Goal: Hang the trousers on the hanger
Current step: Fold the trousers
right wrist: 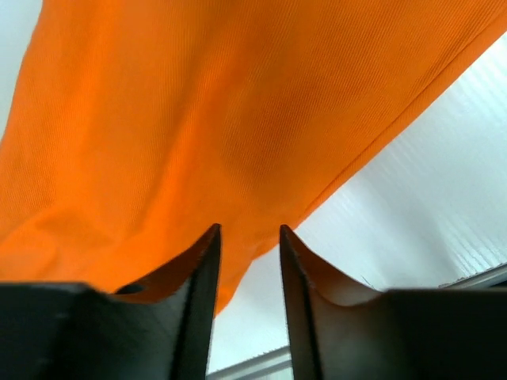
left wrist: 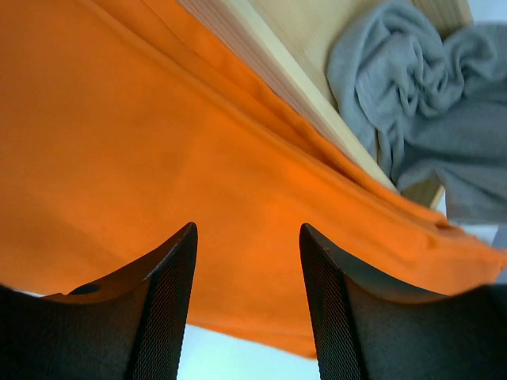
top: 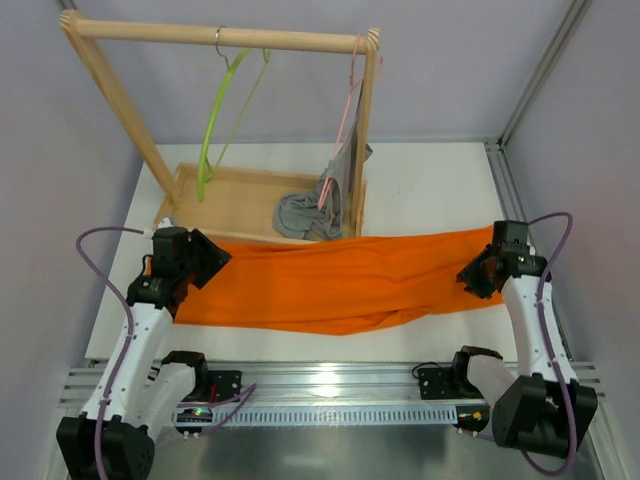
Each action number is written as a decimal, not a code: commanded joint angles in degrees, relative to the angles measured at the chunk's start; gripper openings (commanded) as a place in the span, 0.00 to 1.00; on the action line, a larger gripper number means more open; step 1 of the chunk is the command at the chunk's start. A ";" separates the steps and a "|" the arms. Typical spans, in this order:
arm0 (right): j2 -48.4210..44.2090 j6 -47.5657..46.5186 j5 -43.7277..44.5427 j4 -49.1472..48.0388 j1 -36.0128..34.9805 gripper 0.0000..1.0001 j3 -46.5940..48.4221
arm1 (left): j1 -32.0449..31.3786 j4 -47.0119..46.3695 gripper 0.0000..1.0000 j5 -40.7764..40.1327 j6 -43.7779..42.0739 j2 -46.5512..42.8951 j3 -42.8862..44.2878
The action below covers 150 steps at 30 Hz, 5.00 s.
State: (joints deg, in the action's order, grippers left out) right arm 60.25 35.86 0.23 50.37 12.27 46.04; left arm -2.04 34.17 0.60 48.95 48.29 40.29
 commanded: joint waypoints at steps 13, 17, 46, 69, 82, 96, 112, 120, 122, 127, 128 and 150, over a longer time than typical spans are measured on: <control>-8.39 3.24 -7.54 -1.51 -21.93 0.19 -11.15 | -7.10 -8.16 0.56 6.69 5.28 5.04 -5.32; -12.77 14.66 -5.41 0.00 -25.80 0.19 -13.87 | -7.18 -8.77 0.58 5.21 4.67 7.78 -3.73; -7.16 30.59 4.60 -12.22 -29.24 0.29 -15.89 | -7.10 -17.30 0.57 -3.59 2.03 31.08 3.12; -12.26 6.77 -3.65 -13.54 -29.59 0.31 -13.26 | -7.01 -15.36 0.59 -1.40 -1.14 31.07 6.55; -12.26 5.37 -4.36 -14.86 -29.59 0.31 -13.26 | -7.01 -17.91 0.46 1.24 1.06 36.17 6.99; -12.70 4.31 -5.33 -16.27 -29.68 0.31 -15.02 | -7.10 -20.29 0.27 1.86 2.12 36.87 7.52; -12.96 4.75 -6.29 -17.76 -29.59 0.31 -16.86 | -7.27 -20.73 0.41 0.81 4.40 35.56 6.46; -12.79 4.92 -6.64 -18.20 -29.68 0.31 -17.21 | -7.80 -21.34 0.41 1.07 5.02 36.69 6.64; -12.79 4.93 -6.56 -18.29 -29.59 0.31 -17.22 | -7.89 -21.60 0.41 1.33 5.02 37.66 6.64; -12.96 4.84 -6.38 -18.11 -29.59 0.31 -17.04 | -8.76 -22.66 0.18 2.73 5.19 38.46 6.55; -12.96 4.92 -6.29 -18.11 -29.67 0.31 -16.95 | -8.85 -22.66 0.07 2.65 5.28 38.02 6.64; -12.26 4.66 -6.29 -18.38 -29.59 0.31 -17.04 | -10.52 -29.25 0.01 -0.07 4.14 37.04 7.96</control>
State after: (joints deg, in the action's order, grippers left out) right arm 48.03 40.84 -5.76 33.36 -16.95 29.04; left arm -12.32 10.04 1.52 53.82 83.83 46.83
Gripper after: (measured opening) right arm 0.310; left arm 0.006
